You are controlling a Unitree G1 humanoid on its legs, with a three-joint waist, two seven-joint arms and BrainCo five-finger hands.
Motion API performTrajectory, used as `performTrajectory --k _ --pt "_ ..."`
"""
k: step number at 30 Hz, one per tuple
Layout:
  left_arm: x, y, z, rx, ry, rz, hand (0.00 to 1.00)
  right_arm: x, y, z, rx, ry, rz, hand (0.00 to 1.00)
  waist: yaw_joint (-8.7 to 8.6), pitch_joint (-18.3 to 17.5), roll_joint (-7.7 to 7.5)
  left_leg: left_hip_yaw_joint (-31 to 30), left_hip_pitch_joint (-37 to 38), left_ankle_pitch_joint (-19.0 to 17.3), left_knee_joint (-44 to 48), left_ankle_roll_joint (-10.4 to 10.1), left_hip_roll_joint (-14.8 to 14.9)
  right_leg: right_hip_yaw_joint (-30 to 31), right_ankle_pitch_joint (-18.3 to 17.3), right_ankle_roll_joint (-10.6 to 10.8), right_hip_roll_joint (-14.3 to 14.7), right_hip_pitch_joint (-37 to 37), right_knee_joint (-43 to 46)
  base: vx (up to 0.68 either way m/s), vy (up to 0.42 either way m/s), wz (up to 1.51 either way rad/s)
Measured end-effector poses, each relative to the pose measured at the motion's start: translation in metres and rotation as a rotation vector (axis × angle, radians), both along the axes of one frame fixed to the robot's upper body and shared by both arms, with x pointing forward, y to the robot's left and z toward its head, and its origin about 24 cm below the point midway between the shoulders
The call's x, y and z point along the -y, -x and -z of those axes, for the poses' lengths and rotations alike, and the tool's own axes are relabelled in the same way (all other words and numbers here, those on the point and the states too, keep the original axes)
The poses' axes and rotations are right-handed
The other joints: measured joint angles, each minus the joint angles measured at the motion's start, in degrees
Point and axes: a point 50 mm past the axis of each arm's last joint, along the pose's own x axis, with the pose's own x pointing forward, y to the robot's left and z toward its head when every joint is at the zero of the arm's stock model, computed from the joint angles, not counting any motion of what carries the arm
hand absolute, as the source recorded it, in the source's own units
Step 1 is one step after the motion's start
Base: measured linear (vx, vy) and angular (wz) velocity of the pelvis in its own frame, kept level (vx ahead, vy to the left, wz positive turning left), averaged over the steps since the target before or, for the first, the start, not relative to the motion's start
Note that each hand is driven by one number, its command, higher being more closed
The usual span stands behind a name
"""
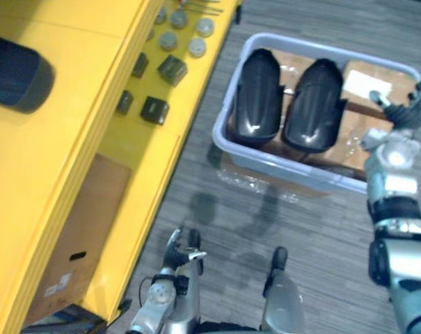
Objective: Walk over and take plastic housings, then place them on the shelf
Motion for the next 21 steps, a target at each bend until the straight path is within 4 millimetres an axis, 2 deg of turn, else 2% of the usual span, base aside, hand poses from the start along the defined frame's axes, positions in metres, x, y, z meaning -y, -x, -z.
performTrajectory --k 1,2,4,5,6,10,14,15,21 --pt "-0.006 0.003 0.004 -0.005 0.002 -0.036 0.0 0.007 0.001 0.002 -0.036 -0.016 0.035 0.0 0.96 0.2 0.43 -0.4 0.0 0.9 -0.9 0.0 -0.3 -0.3 0.0 0.0 -0.2 -0.2 0.1 -0.04 -0.011 0.24" --pt "-0.007 0.005 0.005 0.0 0.023 -0.061 0.0 0.016 0.004 0.004 -0.072 -0.031 0.081 0.0 1.61 0.4 1.29 -1.0 0.0 1.5 -1.6 0.1 -0.7 -1.4 0.0 0.0 -0.6 -0.2 0.5 -0.04 -0.013 0.25" --pt "-0.007 0.006 0.006 0.009 0.043 -0.08 0.0 0.025 0.008 0.003 -0.102 -0.044 0.12 0.0 2.53 0.5 2.03 -1.1 0.0 2.3 -2.7 0.3 -1.3 -1.6 -0.3 0.4 -1.2 -0.6 1.0 -0.04 0.007 0.19" --pt "-0.009 0.007 0.007 0.02 0.056 -0.103 0.0 0.029 0.008 -0.002 -0.114 -0.056 0.143 0.0 2.62 0.8 2.78 -1.2 0.0 3.1 -3.6 0.4 -1.7 -1.7 -0.4 0.5 -1.9 -1.2 1.8 -0.04 0.012 0.13" --pt "-0.009 0.007 0.007 0.019 0.065 -0.113 0.0 0.031 0.009 -0.002 -0.122 -0.06 0.153 0.0 2.65 0.9 2.92 -1.2 0.0 3.4 -3.9 0.4 -1.9 -1.7 -0.7 0.7 -2.1 -1.5 2.1 -0.04 0.014 0.14" --pt "-0.013 0.011 0.012 0.015 0.103 -0.14 0.0 0.043 0.016 0.009 -0.222 -0.078 0.209 0.0 2.61 0.9 3.99 -1.3 0.0 4.9 -5.8 0.6 -3.2 -1.6 -2.0 1.2 -3.8 -3.4 4.9 -0.03 0.016 0.09" --pt "-0.016 0.016 0.017 0.004 0.155 -0.172 0.0 0.049 0.021 0.02 -0.322 -0.072 0.25 0.0 2.7 0.9 4.37 -1.3 0.0 6.1 -7.3 0.6 -3.7 -1.5 -3.0 1.1 -4.6 -5.0 7.0 -0.02 -0.004 0.05" --pt "-0.017 0.017 0.017 0.004 0.161 -0.173 0.0 0.05 0.021 0.022 -0.35 -0.066 0.256 1.0 2.76 0.8 4.4 -1.4 0.0 6.3 -7.7 0.5 -3.8 -1.5 -3.2 1.0 -4.7 -5.4 7.5 -0.01 -0.015 0.04" --pt "-0.018 0.018 0.019 -0.001 0.19 -0.197 0.0 0.059 0.029 0.022 -0.454 -0.041 0.325 1.0 3.4 0.8 4.49 -2.3 0.1 7.5 -9.4 0.1 -4.2 -1.8 -4.8 0.9 -5.4 -7.0 9.7 -0.02 -0.029 0.09"
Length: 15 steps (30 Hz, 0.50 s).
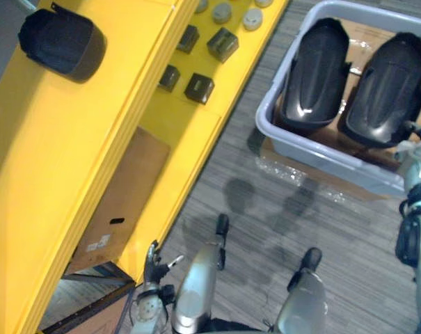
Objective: Walk over and take plastic housings, then place them on the shelf
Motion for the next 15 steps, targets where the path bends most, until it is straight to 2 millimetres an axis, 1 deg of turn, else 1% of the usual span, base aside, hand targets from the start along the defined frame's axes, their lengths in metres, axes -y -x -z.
performTrajectory --k 3,5,10,13,15 --pt "0.0 0.001 0.001 -0.002 0.022 -0.021 0.0 0.008 0.006 0.001 -0.067 0.022 0.01 1.0 0.2 0.0 0.05 0.0 0.2 0.2 -0.5 0.0 0.0 0.0 -0.1 -0.1 0.0 -0.1 0.2 0.0 -0.034 -0.01" --pt "0.0 0.002 0.002 -0.005 0.024 -0.024 0.0 0.012 0.009 0.002 -0.116 0.046 -0.002 1.0 0.21 -0.1 0.08 0.0 0.6 1.0 -1.7 -0.1 0.0 0.0 -0.1 -0.1 0.0 0.0 0.5 0.02 -0.039 0.0" --pt "0.004 0.002 0.002 -0.008 0.026 -0.002 0.0 0.012 0.009 0.009 -0.222 0.059 -0.052 1.0 0.36 -0.4 0.64 0.1 1.4 2.0 -3.6 -0.2 0.0 0.0 -0.1 -0.2 0.0 -0.1 0.5 -0.01 -0.034 0.01" --pt "0.008 0.002 0.003 -0.009 0.03 0.023 0.0 0.011 0.008 0.009 -0.309 0.132 -0.081 1.0 0.43 -0.8 1.21 0.1 2.2 2.5 -4.8 -0.3 0.1 0.0 -0.4 -0.3 0.0 -0.1 0.3 -0.03 -0.035 0.0" --pt "0.01 0.002 0.002 -0.001 0.036 0.04 0.0 0.01 0.008 0.008 -0.443 0.249 -0.085 1.0 0.44 -0.9 1.31 0.3 3.1 3.4 -6.7 -0.5 0.4 0.0 -0.5 -0.5 0.1 -0.2 0.3 -0.02 -0.042 -0.03"
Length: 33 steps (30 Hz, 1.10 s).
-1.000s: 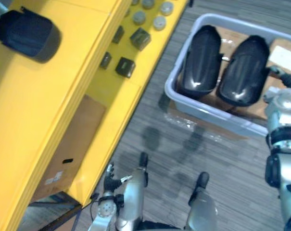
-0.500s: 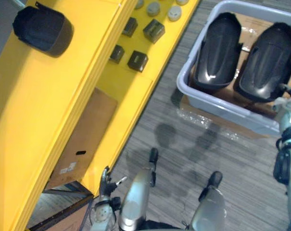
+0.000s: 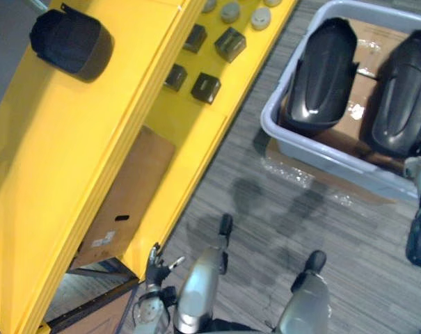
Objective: Walk over and take plastic housings, then place them on the shelf
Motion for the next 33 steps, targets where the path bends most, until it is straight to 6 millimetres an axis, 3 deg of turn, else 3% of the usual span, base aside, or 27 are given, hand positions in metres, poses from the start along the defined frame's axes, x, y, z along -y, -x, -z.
performTrajectory --k 5,7,12,16,22,26,30,33 --pt "0.02 -0.001 -0.013 0.074 0.066 0.088 0.0 0.001 0.0 -0.013 -0.086 0.154 0.011 1.0 -0.39 0.0 -0.02 0.2 2.0 1.7 -3.5 -0.1 0.3 0.0 0.0 -0.1 0.2 0.3 -0.2 0.0 -0.047 -0.02" --pt "0.025 -0.005 -0.028 0.144 0.14 0.059 0.0 0.0 -0.002 -0.024 -0.062 0.194 0.004 1.0 -0.99 0.1 -0.08 0.0 2.7 2.8 -5.0 -0.2 0.3 -0.4 0.0 -0.1 0.2 0.6 -0.1 0.03 -0.055 0.08" --pt "0.023 -0.03 -0.081 0.356 0.289 -0.035 0.0 -0.001 -0.002 -0.049 0.042 0.32 0.029 1.0 -1.97 0.4 -0.58 -0.5 5.2 3.4 -6.8 -0.2 0.3 -1.5 -0.1 0.1 0.1 3.2 -0.2 0.0 -0.032 0.05" --pt "-0.002 -0.039 -0.136 0.573 0.288 -0.122 0.0 -0.016 -0.009 -0.075 0.18 0.417 -0.022 1.0 -3.99 1.7 -2.51 -1.7 8.3 4.7 -9.4 -0.5 0.9 -3.7 -0.2 0.1 0.6 7.0 -1.6 -0.01 -0.048 0.15" --pt "-0.021 -0.04 -0.164 0.678 0.226 -0.107 0.0 -0.033 -0.009 -0.073 0.284 0.509 -0.076 1.0 -3.97 1.0 -5.54 -1.4 10.9 4.1 -9.4 -1.1 2.6 -4.6 0.2 -0.3 2.7 11.1 -4.6 0.0 -0.054 -0.02" --pt "-0.02 -0.041 -0.186 0.769 0.203 -0.033 0.0 -0.053 -0.012 -0.054 0.337 0.542 -0.157 1.0 -4.64 -2.5 -7.73 -0.3 11.1 4.1 -9.4 -1.2 3.5 -4.6 0.8 -0.5 3.8 11.5 -6.0 0.0 -0.049 -0.09" --pt "-0.013 -0.052 -0.212 0.879 0.22 0.042 0.0 -0.062 -0.008 -0.04 0.364 0.585 -0.195 1.0 -4.97 -5.3 -8.01 1.7 12.2 3.8 -9.4 -1.1 3.7 -3.8 2.6 -0.3 4.2 12.8 -8.8 -0.04 -0.013 -0.16" --pt "-0.009 -0.061 -0.22 0.887 0.268 0.077 0.0 -0.075 -0.011 -0.036 0.402 0.596 -0.24 1.0 -5.45 -6.2 -8.33 3.3 13.0 3.5 -9.5 -1.1 4.2 -2.7 3.8 -0.3 4.8 13.2 -10.8 -0.06 -0.002 -0.33"
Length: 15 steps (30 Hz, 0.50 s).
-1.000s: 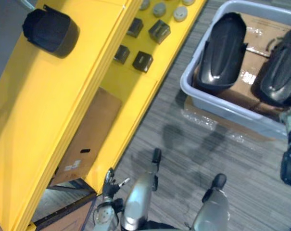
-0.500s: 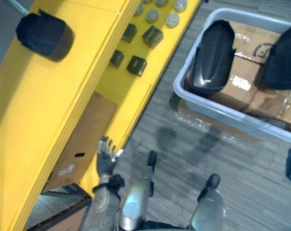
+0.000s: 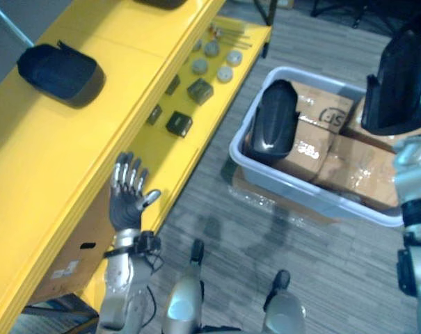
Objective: Walk over and take plastic housings, then place them on the shelf
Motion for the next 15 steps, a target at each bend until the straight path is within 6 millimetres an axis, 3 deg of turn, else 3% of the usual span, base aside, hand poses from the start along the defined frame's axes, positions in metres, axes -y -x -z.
performTrajectory --k 3,7,10,12,15 --pt "0.007 -0.009 -0.005 -0.01 -0.005 0.062 0.0 -0.019 0.001 -0.003 0.082 0.074 -0.065 1.0 -1.05 -0.7 -0.64 1.5 0.0 -0.2 0.0 -0.2 0.7 0.2 1.3 -0.2 0.9 -0.1 -2.2 -0.05 -0.004 -0.29" --pt "0.017 -0.034 -0.006 -0.043 -0.013 0.089 0.0 -0.055 0.013 -0.021 0.281 0.208 -0.21 1.0 -2.62 -2.6 -1.68 4.4 0.1 -0.1 0.0 -0.2 1.5 2.1 3.8 -0.7 1.7 -1.1 -4.3 0.0 -0.019 -0.33" --pt "0.02 -0.052 -0.005 -0.074 -0.024 0.084 0.0 -0.082 0.025 -0.014 0.384 0.254 -0.342 1.0 -4.08 -4.5 -3.21 6.0 1.2 -0.4 0.0 -0.5 1.9 3.3 4.3 -0.8 2.1 -1.0 -4.7 0.04 -0.031 -0.29" --pt "0.019 -0.063 -0.015 -0.051 -0.053 0.078 0.0 -0.104 0.037 -0.008 0.465 0.28 -0.465 1.0 -5.67 -5.8 -4.48 7.4 2.2 -0.6 -0.1 -0.8 2.3 4.3 4.3 -0.9 2.5 -0.9 -4.7 0.0 -0.031 -0.29" --pt "0.023 -0.076 -0.025 -0.043 -0.015 0.116 0.0 -0.127 0.054 -0.003 0.551 0.304 -0.613 1.0 -6.48 -7.0 -4.85 8.9 3.2 -1.0 -0.4 -0.9 2.6 5.9 4.4 -1.0 2.8 -1.1 -4.8 -0.04 -0.02 -0.28"
